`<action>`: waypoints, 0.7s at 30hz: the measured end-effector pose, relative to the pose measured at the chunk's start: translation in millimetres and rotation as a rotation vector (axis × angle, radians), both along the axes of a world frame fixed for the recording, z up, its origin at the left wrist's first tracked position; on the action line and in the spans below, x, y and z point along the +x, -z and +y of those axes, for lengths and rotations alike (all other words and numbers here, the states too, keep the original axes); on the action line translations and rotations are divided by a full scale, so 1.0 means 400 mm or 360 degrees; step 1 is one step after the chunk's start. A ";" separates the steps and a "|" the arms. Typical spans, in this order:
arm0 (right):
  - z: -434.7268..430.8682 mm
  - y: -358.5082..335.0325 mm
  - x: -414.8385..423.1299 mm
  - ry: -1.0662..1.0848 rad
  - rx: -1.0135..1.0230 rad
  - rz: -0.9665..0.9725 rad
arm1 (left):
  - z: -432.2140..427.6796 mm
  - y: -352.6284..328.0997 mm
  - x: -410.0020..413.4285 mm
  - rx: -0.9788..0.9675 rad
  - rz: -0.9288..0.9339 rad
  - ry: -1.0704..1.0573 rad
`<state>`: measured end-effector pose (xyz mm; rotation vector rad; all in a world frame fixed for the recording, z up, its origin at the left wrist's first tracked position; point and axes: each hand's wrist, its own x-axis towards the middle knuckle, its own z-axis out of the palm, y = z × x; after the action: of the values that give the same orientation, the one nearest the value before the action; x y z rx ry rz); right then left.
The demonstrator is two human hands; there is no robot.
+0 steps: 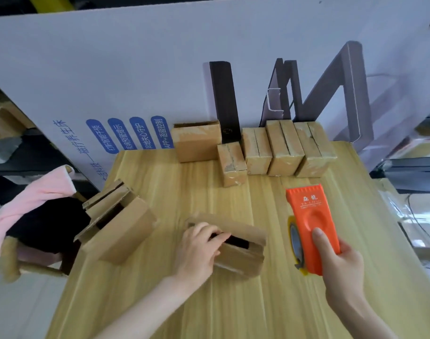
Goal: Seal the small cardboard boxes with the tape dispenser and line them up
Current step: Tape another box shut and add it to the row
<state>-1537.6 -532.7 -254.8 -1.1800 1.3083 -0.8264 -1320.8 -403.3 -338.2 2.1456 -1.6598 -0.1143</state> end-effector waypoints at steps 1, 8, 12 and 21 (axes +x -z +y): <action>0.015 0.001 -0.013 0.0009 -0.0010 -0.0001 | 0.002 0.011 -0.017 0.0069 -0.0035 -0.0004; 0.138 -0.005 -0.094 0.0075 -0.0022 0.0004 | -0.047 0.065 -0.055 0.0628 -0.0184 0.0001; 0.188 -0.006 -0.148 0.0101 0.0022 0.0032 | -0.029 0.081 -0.135 0.0712 -0.0225 -0.0040; 0.194 -0.014 -0.174 -0.0055 0.0129 0.0038 | 0.029 0.093 -0.315 0.0793 -0.0004 -0.0164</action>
<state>-1607.1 -455.2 -249.3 -1.1485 1.3249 -0.7297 -1446.9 -391.9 -375.5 2.5822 -1.6449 -0.5456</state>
